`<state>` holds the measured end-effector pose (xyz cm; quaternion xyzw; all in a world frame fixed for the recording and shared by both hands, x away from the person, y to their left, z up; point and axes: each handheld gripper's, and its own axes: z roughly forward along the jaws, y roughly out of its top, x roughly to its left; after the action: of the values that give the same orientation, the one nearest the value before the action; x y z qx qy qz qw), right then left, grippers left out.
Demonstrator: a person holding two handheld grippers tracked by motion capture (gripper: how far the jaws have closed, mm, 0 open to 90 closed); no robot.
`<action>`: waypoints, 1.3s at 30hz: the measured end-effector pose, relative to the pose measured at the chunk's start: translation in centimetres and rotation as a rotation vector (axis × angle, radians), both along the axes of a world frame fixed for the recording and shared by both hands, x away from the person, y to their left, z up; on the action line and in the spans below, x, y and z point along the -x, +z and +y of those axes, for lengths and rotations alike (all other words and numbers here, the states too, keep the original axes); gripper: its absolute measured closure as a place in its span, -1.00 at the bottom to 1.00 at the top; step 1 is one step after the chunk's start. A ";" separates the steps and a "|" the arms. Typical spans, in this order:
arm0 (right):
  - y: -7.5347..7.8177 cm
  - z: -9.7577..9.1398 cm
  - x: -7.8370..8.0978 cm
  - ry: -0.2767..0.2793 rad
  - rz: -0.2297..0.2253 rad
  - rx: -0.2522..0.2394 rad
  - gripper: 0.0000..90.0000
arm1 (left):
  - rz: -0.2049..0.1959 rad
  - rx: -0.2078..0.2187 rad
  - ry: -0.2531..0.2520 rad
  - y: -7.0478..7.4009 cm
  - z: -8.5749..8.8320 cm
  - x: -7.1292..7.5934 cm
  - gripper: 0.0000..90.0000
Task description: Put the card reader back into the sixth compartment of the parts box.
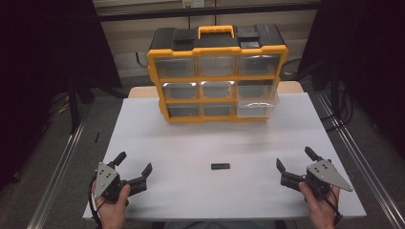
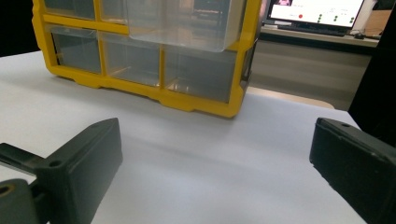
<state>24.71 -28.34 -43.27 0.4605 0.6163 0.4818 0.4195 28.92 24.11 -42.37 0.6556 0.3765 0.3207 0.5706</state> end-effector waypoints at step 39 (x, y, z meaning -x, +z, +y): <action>0.1 1.8 -1.8 0.287 0.126 -0.091 -0.98 | 0.016 0.011 -0.017 -0.2 0.4 0.1 -0.94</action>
<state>26.48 -26.58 -43.17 0.4155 0.6784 0.5343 0.2856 28.86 24.49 -42.53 0.6583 0.3774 0.3085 0.5736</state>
